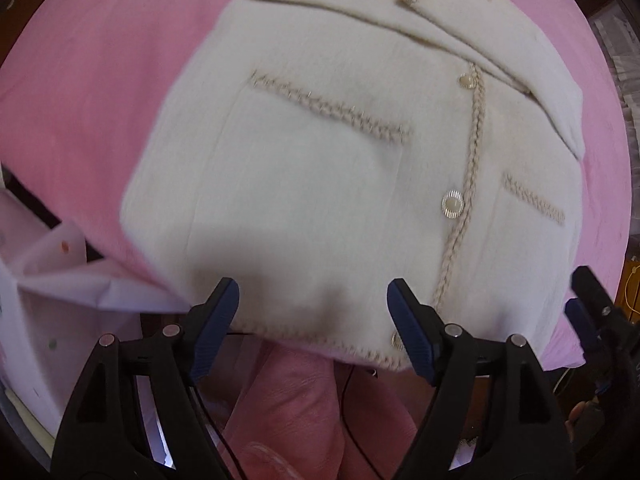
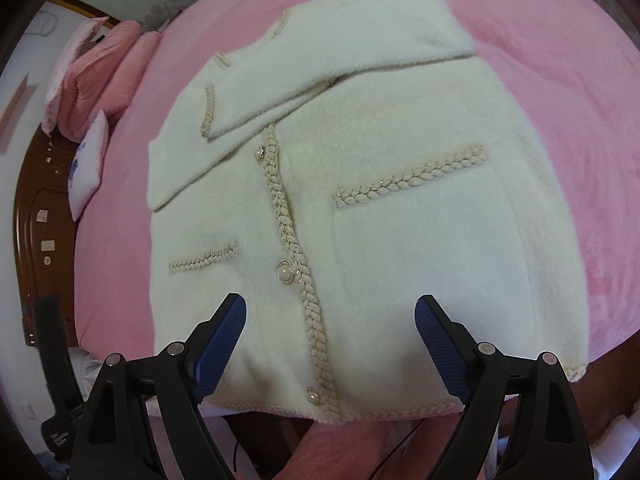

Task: Fold large clothes
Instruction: 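Open both tools and lift them away from the cardigan, then grasp the braided hem trim of the cardigan with the right tool, then grasp the hem with the left tool while the right tool lifts, folding it over the body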

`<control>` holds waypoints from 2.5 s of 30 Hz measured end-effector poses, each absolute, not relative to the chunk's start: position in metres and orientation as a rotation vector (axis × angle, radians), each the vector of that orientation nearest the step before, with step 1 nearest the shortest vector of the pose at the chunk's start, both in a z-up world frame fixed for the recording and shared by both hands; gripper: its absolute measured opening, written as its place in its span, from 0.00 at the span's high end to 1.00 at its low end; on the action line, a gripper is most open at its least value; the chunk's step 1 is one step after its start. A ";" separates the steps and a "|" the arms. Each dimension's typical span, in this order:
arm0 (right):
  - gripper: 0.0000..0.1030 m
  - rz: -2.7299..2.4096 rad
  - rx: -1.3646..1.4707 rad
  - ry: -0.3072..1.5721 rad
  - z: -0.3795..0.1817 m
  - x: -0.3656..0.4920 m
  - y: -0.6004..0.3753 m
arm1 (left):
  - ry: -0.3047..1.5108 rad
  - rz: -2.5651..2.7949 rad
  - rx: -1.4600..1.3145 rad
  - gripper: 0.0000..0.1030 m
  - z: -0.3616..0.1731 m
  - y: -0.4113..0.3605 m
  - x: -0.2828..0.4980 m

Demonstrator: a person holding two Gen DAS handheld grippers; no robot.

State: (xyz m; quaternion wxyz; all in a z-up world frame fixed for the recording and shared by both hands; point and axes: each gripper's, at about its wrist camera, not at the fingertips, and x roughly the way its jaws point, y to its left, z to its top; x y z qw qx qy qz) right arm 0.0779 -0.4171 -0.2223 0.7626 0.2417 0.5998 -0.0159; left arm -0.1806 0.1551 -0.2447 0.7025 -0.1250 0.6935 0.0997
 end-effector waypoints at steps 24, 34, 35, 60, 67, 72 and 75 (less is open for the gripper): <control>0.12 -0.309 1.039 1.225 -0.313 -0.066 -0.598 | 1.387 0.258 -0.533 0.26 -0.231 0.204 -0.302; 0.18 -0.301 1.224 1.223 -0.366 -0.083 -0.610 | 1.254 0.407 -0.775 0.26 -0.303 0.223 -0.355; 0.21 -0.299 1.189 1.237 -0.365 -0.079 -0.607 | 1.232 0.428 -0.783 0.26 -0.307 0.226 -0.357; 0.82 -0.052 1.096 1.219 -0.308 -0.047 -0.584 | 1.019 0.483 -1.216 0.38 -0.375 0.275 -0.340; 0.82 0.045 1.161 1.175 -0.281 -0.025 -0.573 | 0.953 0.489 -1.177 0.82 -0.335 0.266 -0.305; 0.83 0.029 1.193 1.134 -0.260 -0.014 -0.569 | 0.893 0.330 -1.134 0.84 -0.302 0.261 -0.279; 0.83 0.065 1.157 1.101 -0.242 -0.002 -0.561 | 0.861 0.284 -1.141 0.85 -0.282 0.263 -0.261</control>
